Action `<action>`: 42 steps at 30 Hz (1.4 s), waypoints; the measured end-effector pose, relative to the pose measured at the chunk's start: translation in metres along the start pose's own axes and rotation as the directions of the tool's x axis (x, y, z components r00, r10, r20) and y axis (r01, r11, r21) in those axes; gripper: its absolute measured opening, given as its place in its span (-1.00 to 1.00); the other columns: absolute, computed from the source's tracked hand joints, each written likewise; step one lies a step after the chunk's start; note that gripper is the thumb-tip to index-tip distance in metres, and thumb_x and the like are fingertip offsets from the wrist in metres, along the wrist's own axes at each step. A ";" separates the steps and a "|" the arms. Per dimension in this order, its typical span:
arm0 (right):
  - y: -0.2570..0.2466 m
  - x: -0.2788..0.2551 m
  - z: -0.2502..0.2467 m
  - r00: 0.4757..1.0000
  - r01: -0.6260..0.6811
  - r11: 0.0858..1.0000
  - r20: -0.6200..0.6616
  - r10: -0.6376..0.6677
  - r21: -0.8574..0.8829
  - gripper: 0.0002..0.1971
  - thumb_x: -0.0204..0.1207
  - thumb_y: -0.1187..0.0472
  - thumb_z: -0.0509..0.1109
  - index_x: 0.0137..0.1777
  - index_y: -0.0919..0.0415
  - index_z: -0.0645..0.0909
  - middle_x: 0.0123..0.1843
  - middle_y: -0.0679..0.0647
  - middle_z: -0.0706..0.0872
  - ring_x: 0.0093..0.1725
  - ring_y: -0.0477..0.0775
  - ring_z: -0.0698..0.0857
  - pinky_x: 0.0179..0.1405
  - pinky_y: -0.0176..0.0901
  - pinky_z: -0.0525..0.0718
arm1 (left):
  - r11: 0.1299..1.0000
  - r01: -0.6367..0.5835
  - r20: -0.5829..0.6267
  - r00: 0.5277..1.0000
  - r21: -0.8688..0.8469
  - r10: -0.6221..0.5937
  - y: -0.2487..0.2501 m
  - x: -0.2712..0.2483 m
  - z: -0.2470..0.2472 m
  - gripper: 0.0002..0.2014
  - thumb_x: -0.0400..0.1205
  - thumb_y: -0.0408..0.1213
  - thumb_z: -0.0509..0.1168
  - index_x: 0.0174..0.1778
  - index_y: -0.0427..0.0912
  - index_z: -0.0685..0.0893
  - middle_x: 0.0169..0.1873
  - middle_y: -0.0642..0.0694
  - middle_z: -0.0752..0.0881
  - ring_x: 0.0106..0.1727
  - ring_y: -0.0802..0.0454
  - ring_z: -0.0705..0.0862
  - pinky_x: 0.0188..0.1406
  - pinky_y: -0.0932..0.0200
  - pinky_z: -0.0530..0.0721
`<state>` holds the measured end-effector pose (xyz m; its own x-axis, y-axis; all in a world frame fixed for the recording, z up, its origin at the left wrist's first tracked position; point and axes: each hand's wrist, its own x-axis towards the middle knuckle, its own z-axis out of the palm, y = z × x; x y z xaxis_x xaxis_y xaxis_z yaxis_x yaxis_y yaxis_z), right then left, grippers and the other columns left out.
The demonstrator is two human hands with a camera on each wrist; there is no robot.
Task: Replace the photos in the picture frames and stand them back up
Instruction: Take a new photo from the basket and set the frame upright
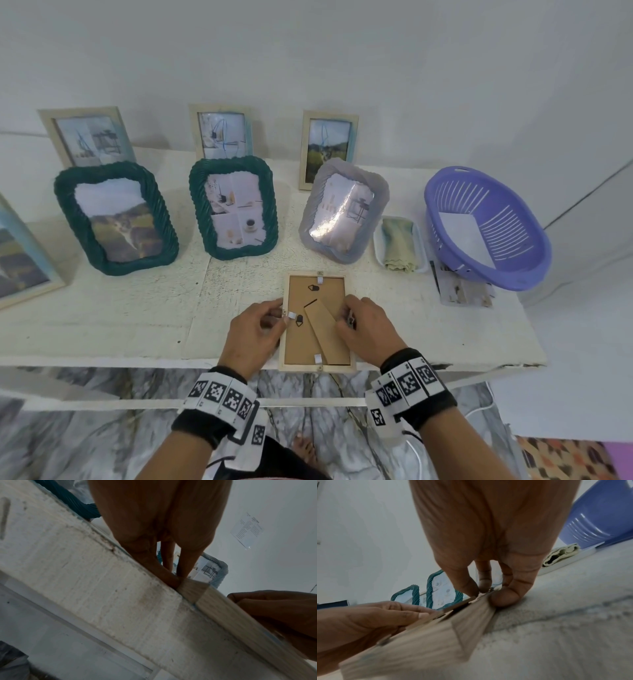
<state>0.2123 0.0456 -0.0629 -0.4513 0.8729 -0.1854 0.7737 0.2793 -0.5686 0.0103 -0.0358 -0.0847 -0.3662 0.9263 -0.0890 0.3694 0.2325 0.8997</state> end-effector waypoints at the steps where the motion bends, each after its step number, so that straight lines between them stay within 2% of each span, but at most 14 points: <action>1: 0.001 0.001 0.001 1.000 0.003 1.000 -0.024 -0.003 0.010 -0.89 0.55 0.18 0.30 -0.14 0.07 0.40 -0.17 0.08 0.55 -0.20 0.09 0.55 -0.24 -0.17 0.44 | 1.000 -0.001 -0.002 1.000 0.000 0.001 0.001 0.000 0.000 -0.73 0.58 -0.17 0.46 0.19 0.06 0.70 -0.07 0.10 0.75 -0.05 0.22 0.70 -0.11 0.47 0.62; 4: 0.000 0.001 0.003 0.997 -0.005 0.999 -0.072 0.007 0.032 -0.88 0.58 0.18 0.30 -0.08 0.07 0.37 -0.23 0.05 0.54 -0.25 0.07 0.52 -0.26 -0.13 0.45 | 1.000 -0.003 -0.004 1.000 -0.010 0.003 0.002 -0.001 0.000 -0.74 0.58 -0.20 0.46 0.17 0.07 0.69 -0.08 0.11 0.74 -0.05 0.22 0.70 -0.08 0.45 0.62; 7: 0.001 -0.001 0.001 0.998 0.016 0.999 -0.066 -0.014 0.030 -0.95 0.58 0.19 0.31 -0.06 0.12 0.49 -0.19 0.08 0.57 -0.22 0.07 0.55 -0.25 -0.18 0.47 | 1.000 0.005 -0.005 1.000 -0.014 -0.005 0.002 -0.002 0.000 -0.74 0.58 -0.20 0.47 0.16 0.08 0.69 -0.08 0.10 0.73 -0.04 0.21 0.71 -0.12 0.45 0.65; 11: 0.002 -0.002 -0.005 1.000 0.023 0.999 -0.005 -0.023 0.045 -0.91 0.53 0.22 0.34 -0.16 0.08 0.49 -0.18 0.02 0.55 -0.20 0.02 0.54 -0.29 -0.38 0.40 | 1.000 0.015 -0.008 1.000 0.008 -0.015 -0.001 -0.001 0.000 -0.69 0.58 -0.18 0.47 0.24 -0.06 0.72 -0.06 0.06 0.74 -0.04 0.20 0.71 0.01 0.21 0.72; 13: -0.002 -0.001 -0.005 0.999 -0.034 0.998 0.004 0.033 0.061 -0.88 0.46 0.24 0.35 -0.17 0.08 0.44 -0.17 0.04 0.56 -0.19 0.04 0.54 -0.27 -0.29 0.44 | 1.000 0.014 -0.014 1.000 0.017 -0.014 -0.001 -0.001 0.001 -0.68 0.58 -0.18 0.47 0.25 -0.08 0.72 -0.06 0.05 0.74 -0.05 0.21 0.71 0.04 0.19 0.71; 17: -0.013 0.003 -0.001 0.990 -0.141 0.988 0.012 0.141 0.056 -0.82 0.42 0.28 0.31 -0.05 0.17 0.36 -0.10 0.11 0.57 -0.11 0.14 0.57 -0.22 -0.12 0.45 | 1.000 0.010 -0.019 1.000 0.000 -0.010 -0.001 -0.002 0.001 -0.69 0.57 -0.18 0.47 0.25 -0.05 0.72 -0.06 0.07 0.74 -0.04 0.19 0.71 0.03 0.03 0.76; 21: -0.014 0.003 -0.003 0.992 -0.111 0.994 0.060 0.110 0.006 -0.76 0.44 0.31 0.28 0.02 0.18 0.29 -0.03 0.16 0.56 -0.07 0.17 0.56 -0.20 -0.11 0.43 | 1.000 0.015 -0.011 1.000 -0.003 -0.016 -0.002 -0.001 0.001 -0.67 0.57 -0.17 0.47 0.25 -0.06 0.72 -0.06 0.08 0.74 -0.04 0.19 0.72 0.03 0.02 0.77; 24: -0.003 -0.004 -0.011 0.996 -0.030 0.996 0.088 0.023 0.082 -0.75 0.45 0.32 0.32 0.04 0.17 0.34 -0.15 0.09 0.56 -0.19 0.05 0.53 -0.30 -0.21 0.46 | 1.000 -0.006 -0.016 1.000 0.009 0.006 -0.002 -0.002 0.001 -0.69 0.57 -0.21 0.48 0.24 -0.01 0.71 -0.07 0.09 0.74 -0.07 0.25 0.71 0.03 0.17 0.74; 27: 0.006 -0.012 -0.016 0.998 -0.004 0.986 0.063 -0.006 0.166 -0.74 0.50 0.32 0.36 0.11 0.12 0.39 -0.21 0.06 0.58 -0.28 -0.05 0.53 -0.27 -0.28 0.54 | 0.999 -0.023 -0.011 1.000 0.023 0.023 -0.003 -0.002 0.001 -0.69 0.57 -0.23 0.48 0.23 0.04 0.70 -0.08 0.07 0.75 -0.10 0.27 0.70 0.01 0.26 0.71; 30: 0.008 -0.017 -0.012 1.000 -0.022 0.972 0.001 0.022 0.236 -0.72 0.51 0.28 0.40 0.13 0.07 0.41 -0.18 0.06 0.63 -0.25 -0.02 0.60 -0.20 -0.22 0.64 | 0.999 -0.017 -0.015 1.000 0.030 0.017 0.000 -0.001 0.001 -0.69 0.57 -0.21 0.48 0.24 0.01 0.71 -0.09 0.08 0.74 -0.12 0.28 0.70 -0.02 0.28 0.70; 33: 0.007 -0.017 -0.009 0.999 -0.027 0.972 -0.026 0.034 0.235 -0.72 0.48 0.28 0.42 0.10 0.06 0.43 -0.19 0.07 0.63 -0.24 0.02 0.62 -0.19 -0.15 0.67 | 0.998 -0.015 -0.020 1.000 0.066 0.016 0.001 0.000 0.002 -0.68 0.56 -0.22 0.48 0.24 -0.01 0.71 -0.10 0.08 0.73 -0.14 0.29 0.69 -0.10 0.48 0.61; 35: 0.006 -0.016 -0.007 0.999 -0.019 0.977 -0.029 0.026 0.214 -0.70 0.46 0.30 0.41 0.11 0.06 0.43 -0.20 0.08 0.63 -0.23 0.05 0.63 -0.18 -0.10 0.67 | 0.998 -0.003 -0.024 1.000 0.068 0.005 0.001 0.002 0.002 -0.67 0.55 -0.22 0.50 0.24 -0.03 0.71 -0.12 0.08 0.74 -0.17 0.29 0.69 -0.13 0.53 0.60; 39: 0.007 -0.016 -0.004 0.999 -0.006 0.980 -0.051 0.016 0.200 -0.71 0.46 0.32 0.39 0.12 0.07 0.43 -0.20 0.09 0.63 -0.24 0.04 0.62 -0.17 -0.04 0.68 | 0.996 0.005 -0.033 0.999 0.086 -0.002 0.002 0.003 0.004 -0.66 0.52 -0.20 0.52 0.21 -0.08 0.71 -0.18 0.05 0.73 -0.23 0.22 0.69 -0.09 0.28 0.71; 42: 0.007 -0.017 -0.002 0.998 0.015 0.984 -0.063 -0.004 0.179 -0.69 0.47 0.32 0.37 0.14 0.07 0.42 -0.19 0.07 0.60 -0.24 0.05 0.61 -0.19 0.00 0.68 | 0.989 0.012 -0.051 0.999 0.145 -0.005 0.003 0.006 0.006 -0.71 0.54 -0.12 0.50 0.14 -0.10 0.71 -0.23 0.07 0.73 -0.23 0.22 0.70 -0.10 0.17 0.74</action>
<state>0.2264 0.0336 -0.0621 -0.4255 0.8952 -0.1325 0.6748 0.2163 -0.7056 0.0146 -0.0278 -0.0855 -0.4112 0.9088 -0.0712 0.4846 0.2841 0.8273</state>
